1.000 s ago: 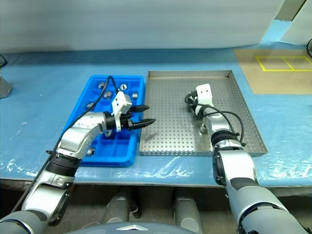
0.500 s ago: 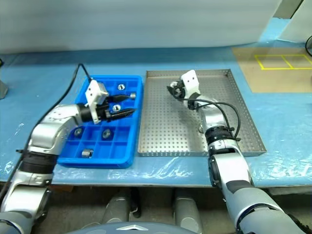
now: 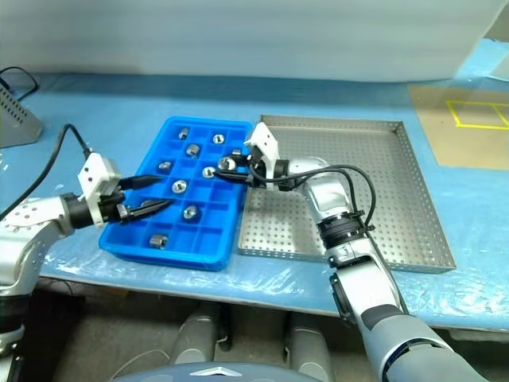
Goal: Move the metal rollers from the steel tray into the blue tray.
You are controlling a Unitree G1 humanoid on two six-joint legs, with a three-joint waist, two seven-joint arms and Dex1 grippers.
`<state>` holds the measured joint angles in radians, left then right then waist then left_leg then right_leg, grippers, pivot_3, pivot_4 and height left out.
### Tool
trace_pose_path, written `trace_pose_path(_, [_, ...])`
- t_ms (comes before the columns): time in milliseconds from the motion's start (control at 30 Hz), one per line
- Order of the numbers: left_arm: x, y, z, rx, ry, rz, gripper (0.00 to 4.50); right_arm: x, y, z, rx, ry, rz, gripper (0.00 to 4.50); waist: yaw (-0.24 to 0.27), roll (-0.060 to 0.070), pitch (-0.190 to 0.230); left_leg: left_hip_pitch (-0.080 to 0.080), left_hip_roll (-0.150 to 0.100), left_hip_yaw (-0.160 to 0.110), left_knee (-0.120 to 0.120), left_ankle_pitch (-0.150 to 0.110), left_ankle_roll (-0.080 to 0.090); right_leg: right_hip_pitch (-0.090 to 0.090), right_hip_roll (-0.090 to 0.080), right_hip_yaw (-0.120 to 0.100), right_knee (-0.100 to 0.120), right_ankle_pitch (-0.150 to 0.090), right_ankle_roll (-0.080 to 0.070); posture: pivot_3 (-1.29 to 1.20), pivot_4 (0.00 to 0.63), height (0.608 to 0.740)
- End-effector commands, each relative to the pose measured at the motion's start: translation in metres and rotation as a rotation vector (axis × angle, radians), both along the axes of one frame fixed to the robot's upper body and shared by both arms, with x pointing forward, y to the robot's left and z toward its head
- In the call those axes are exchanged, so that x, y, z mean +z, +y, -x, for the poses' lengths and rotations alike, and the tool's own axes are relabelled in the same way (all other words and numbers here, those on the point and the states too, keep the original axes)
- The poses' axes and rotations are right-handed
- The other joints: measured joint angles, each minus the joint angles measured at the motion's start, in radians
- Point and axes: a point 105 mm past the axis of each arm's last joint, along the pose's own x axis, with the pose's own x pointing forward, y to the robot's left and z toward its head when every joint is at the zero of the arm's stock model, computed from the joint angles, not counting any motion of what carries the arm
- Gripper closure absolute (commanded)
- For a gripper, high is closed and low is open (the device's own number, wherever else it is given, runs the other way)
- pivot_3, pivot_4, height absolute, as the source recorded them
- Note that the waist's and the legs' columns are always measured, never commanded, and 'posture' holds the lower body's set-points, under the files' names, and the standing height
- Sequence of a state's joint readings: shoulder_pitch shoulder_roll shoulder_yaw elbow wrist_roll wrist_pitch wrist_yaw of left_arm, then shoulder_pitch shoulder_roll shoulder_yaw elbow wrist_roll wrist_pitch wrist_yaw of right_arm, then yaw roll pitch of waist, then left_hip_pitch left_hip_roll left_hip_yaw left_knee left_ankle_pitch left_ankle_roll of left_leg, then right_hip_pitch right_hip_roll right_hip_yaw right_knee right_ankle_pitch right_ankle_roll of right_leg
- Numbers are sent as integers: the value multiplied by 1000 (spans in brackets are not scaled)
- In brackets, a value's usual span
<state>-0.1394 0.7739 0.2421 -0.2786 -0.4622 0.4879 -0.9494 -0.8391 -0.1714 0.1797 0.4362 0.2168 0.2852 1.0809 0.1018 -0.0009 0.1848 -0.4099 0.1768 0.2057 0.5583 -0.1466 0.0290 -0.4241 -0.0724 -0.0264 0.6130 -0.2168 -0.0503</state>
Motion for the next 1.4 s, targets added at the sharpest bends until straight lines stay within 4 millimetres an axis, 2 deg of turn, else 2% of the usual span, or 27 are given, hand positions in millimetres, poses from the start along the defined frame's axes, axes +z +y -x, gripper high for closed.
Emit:
trace_pose_path(33, [14,-3,12,23,-63,7,1100,1,8,-4,17,-36,23,2858,9,0,0,0,0,0,0,0,0,0,0,0,-1,0,0,259,150,740])
trace_pose_path(133, [12,-8,20,36,-59,26,1100,-5,5,-8,11,-20,48,2858,22,0,0,0,-1,0,-1,0,0,0,-1,0,-2,0,0,275,150,740])
trace_pose_path(233, [10,-10,25,43,-50,35,1100,-9,5,-1,59,2,54,2858,32,0,0,-1,-1,0,-2,0,0,0,0,0,-3,0,0,284,150,740])
trace_pose_path(300, [6,-11,27,44,-36,33,1100,-21,4,5,87,14,88,2858,34,-1,0,-1,-1,-1,-2,0,0,0,0,-1,-3,0,0,287,150,740])
trace_pose_path(567, [7,-15,21,35,-36,33,1100,-32,-1,-3,27,-2,133,2858,35,-1,0,0,-1,-1,-3,0,-1,0,0,-1,-3,0,0,268,150,740])
trace_pose_path(767, [8,-21,15,0,-34,36,1100,-30,-9,-9,-25,9,113,919,32,-1,0,0,-1,-1,-3,1,-1,1,0,-1,-2,0,0,215,150,740])
trace_pose_path(867, [8,-26,11,-28,-33,43,1100,-26,-14,-8,-37,-8,101,919,27,-1,0,0,-1,-1,-2,1,-1,0,0,-1,-2,0,0,178,150,740])
trace_pose_path(967, [11,-35,4,-71,-38,58,1100,-19,-24,-11,-91,-20,72,919,27,-1,0,0,-1,-1,-2,1,-1,1,0,-1,-1,0,0,108,150,740])
trace_pose_path(1100, [15,-53,-14,-143,-35,113,1100,-3,-48,-11,-182,-46,33,919,20,-1,0,0,-1,-1,2,1,-1,1,0,0,2,0,0,-14,150,740])
trace_pose_path(1233, [13,-82,-28,-276,-20,137,1100,4,-81,9,-228,-29,30,919,11,-1,0,2,-2,0,4,1,-2,2,0,1,5,0,1,-144,150,740])
trace_pose_path(1400, [11,-123,-38,-448,0,164,1100,-4,-121,27,-394,-11,75,919,-37,-2,-1,5,-2,0,4,1,-1,5,0,3,4,0,2,-269,150,740])
